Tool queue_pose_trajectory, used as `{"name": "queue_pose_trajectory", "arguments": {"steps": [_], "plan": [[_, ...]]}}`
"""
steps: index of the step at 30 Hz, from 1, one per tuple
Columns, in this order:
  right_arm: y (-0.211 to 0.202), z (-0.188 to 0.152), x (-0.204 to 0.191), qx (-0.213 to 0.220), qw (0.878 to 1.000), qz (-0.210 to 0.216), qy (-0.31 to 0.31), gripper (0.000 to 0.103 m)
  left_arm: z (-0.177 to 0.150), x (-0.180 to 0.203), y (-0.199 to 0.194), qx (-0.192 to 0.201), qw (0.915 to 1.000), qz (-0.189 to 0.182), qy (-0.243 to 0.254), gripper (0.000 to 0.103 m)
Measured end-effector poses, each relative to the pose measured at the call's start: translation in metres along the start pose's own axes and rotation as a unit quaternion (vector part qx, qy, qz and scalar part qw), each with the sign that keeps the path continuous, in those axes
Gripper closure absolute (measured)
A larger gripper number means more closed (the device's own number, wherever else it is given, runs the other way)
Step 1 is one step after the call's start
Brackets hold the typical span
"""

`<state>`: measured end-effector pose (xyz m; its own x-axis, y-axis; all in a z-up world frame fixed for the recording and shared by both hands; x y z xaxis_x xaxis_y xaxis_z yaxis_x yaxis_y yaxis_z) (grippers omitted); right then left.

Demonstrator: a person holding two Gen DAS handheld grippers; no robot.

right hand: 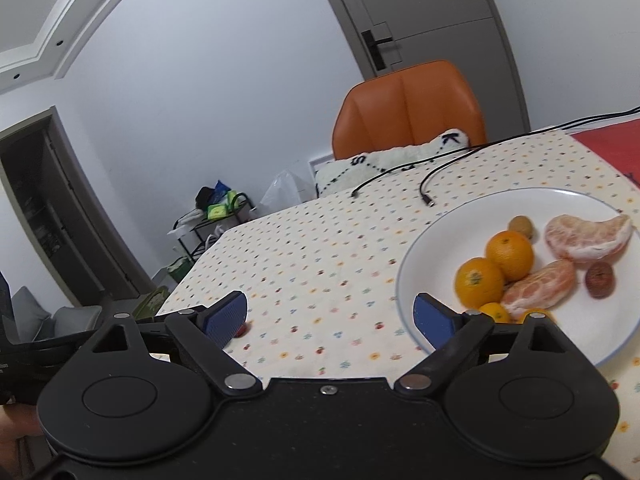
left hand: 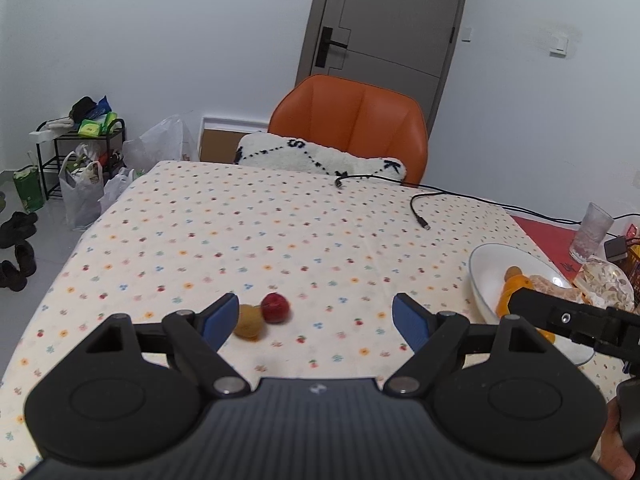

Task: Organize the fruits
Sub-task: 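Move both open tools to the last kiwi and red plum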

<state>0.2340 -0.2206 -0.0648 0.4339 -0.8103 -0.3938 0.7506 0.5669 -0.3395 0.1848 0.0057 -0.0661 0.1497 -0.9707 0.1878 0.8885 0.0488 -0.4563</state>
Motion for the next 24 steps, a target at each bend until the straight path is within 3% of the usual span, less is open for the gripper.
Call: {"name": "queue_pose_trajectory", "arguments": {"steps": [11, 24], "plan": [[0.019, -0.007, -0.026, -0.019, 0.999, 0.022, -0.020, 0.015, -0.009, -0.028, 0.003, -0.004, 0.9996, 0.008, -0.027, 0.023], [0.045, -0.019, -0.048, -0.052, 0.998, 0.031, -0.036, 0.030, -0.023, -0.055, 0.016, -0.016, 0.9987, 0.008, -0.049, 0.034]]}}
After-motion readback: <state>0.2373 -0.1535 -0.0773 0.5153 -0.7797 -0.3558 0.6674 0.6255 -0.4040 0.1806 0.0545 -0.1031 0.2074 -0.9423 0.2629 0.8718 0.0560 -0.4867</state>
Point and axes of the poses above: each gripper's, at about its wrist camera, not at the fingertips, and y roughly the way its jaws point, x to its right, z to its top, the point moved 4 cm from there along y, roughly the way its jaws point, and after that the axes turned 5 degrees about x, right-handed, at the moved point
